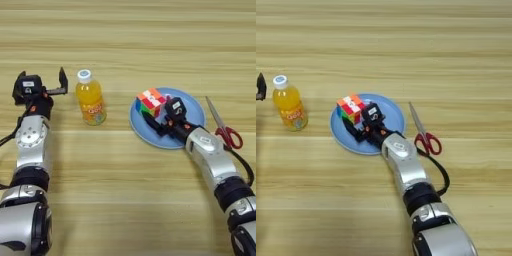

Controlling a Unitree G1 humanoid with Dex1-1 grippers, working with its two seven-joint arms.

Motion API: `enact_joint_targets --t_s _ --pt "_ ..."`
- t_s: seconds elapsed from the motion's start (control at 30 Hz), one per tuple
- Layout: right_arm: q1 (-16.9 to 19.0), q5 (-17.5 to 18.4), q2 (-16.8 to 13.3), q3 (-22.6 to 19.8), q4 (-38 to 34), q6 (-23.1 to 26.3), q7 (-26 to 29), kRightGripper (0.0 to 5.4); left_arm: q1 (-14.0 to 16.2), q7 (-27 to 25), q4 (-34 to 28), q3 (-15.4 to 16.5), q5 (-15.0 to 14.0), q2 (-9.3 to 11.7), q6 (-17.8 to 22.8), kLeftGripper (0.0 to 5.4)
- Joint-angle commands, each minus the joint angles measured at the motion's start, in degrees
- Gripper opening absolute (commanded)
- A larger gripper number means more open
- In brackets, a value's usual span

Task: Move the objects on the table

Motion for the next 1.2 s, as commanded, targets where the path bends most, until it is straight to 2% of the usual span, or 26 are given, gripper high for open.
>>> enact_joint_targets --t_s 0.03,0.17,0.37,0.57,0.8,0.97,1.2 --pt "0.72 0.79 -0.19 -0.56 -1.89 0.87 -0.05 3.34 0.33 0.57 -0.72 -0.28 0.82 -0.23 0.16 5.40" --pt "1.37 1.27 -0.45 -1.06 -4.08 1.17 -0.14 3.34 0.37 0.69 -0.82 -0.40 0.84 -0.26 0.17 5.40" --pt "3.49 2.84 -2.25 -3.86 -11.90 2.83 -1.99 3.34 0.54 1.10 -1.36 -0.67 1.06 -0.53 0.31 5.40" --pt "5.05 3.15 -5.91 -8.47 -18.73 5.27 -6.48 3.34 0.70 1.58 -1.81 -1.03 1.21 -0.83 0.41 5.40" --pt "8.24 4.06 -11.67 -14.60 -25.27 9.64 -9.76 3.34 1.15 2.24 -2.77 -1.63 1.27 -1.09 0.61 5.40" --pt "9.29 4.33 -14.17 -17.74 -25.04 11.35 -11.74 3.34 1.32 2.70 -3.33 -1.92 1.42 -1.33 0.84 5.40" --pt "7.50 3.23 -16.29 -20.78 -16.78 11.81 -16.17 3.34 1.44 2.98 -3.68 -1.78 1.95 -1.69 0.94 5.40"
